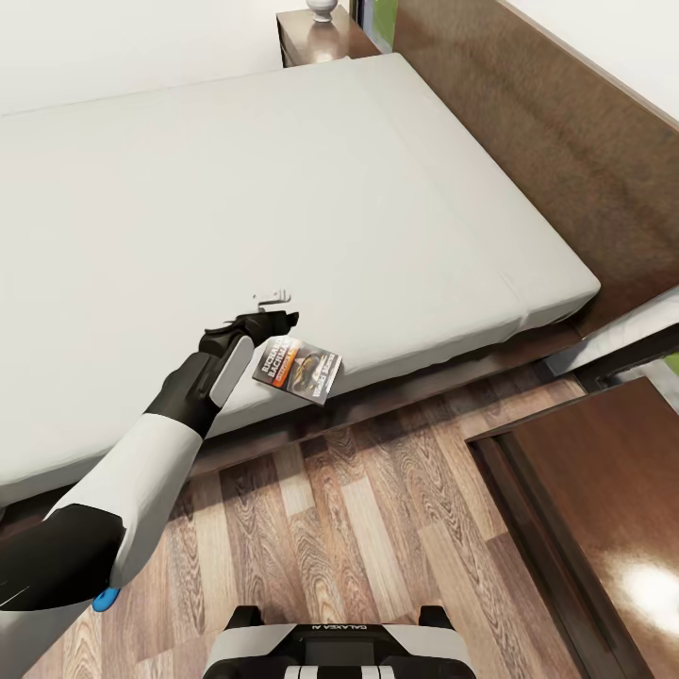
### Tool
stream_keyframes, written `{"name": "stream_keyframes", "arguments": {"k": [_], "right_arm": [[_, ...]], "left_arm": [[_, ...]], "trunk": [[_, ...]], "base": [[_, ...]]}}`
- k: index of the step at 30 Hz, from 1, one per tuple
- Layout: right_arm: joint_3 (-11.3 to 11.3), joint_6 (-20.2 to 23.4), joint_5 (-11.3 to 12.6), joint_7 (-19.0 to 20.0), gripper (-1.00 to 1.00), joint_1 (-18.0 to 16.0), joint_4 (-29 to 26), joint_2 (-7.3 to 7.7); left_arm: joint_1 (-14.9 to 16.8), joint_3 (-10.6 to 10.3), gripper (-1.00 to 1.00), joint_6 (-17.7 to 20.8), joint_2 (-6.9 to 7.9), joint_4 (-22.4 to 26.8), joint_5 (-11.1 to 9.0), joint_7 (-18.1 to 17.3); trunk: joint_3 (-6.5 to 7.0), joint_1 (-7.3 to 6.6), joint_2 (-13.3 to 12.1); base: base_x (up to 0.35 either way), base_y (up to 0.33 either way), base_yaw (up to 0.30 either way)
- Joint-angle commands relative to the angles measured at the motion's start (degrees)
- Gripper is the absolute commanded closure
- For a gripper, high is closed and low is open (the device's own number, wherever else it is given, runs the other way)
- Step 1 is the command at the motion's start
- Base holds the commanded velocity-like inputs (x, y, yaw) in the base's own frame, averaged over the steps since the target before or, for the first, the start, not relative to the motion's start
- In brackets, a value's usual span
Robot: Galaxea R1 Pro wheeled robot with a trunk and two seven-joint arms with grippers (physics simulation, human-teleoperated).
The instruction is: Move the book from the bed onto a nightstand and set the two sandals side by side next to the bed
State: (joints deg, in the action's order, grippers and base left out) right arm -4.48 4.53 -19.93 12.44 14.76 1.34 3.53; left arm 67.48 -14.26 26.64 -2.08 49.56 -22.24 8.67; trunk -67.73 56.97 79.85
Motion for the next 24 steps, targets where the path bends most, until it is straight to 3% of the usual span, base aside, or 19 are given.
{"name": "stream_keyframes", "arguments": {"k": [1, 12, 21, 24], "right_arm": [[-0.44, 0.19, 0.11, 0.22, -1.0, 0.04, -0.11, 0.01], [-0.44, 0.21, 0.01, 0.22, -1.0, 0.01, -0.14, 0.0], [-0.41, 0.21, 0.18, 0.11, -1.0, -0.05, -0.19, 0.06], [-0.38, 0.21, 0.21, 0.03, -1.0, -0.06, -0.2, 0.05]], "left_arm": [[0.02, -0.15, -1.0, 0.2, 0.03, 0.15, -0.61, 0.58], [0.02, -0.03, -1.0, 1.1, 0.05, 2.14, -0.61, 0.87], [-0.01, 0.24, -1.0, 4.37, 0.22, 5.21, -0.5, 0.9], [-0.03, 0.3, -1.0, 5.64, 0.92, 5.51, -0.44, 1.35]], "trunk": [[-0.02, 0.01, 0.02], [-0.02, 0.01, 0.02], [-0.02, 0.01, 0.02], [-0.02, 0.01, 0.02]], "base": [[0.0, 0.0, 0.0], [0.0, 0.0, 0.0], [0.0, 0.0, 0.0], [0.0, 0.0, 0.0]]}}
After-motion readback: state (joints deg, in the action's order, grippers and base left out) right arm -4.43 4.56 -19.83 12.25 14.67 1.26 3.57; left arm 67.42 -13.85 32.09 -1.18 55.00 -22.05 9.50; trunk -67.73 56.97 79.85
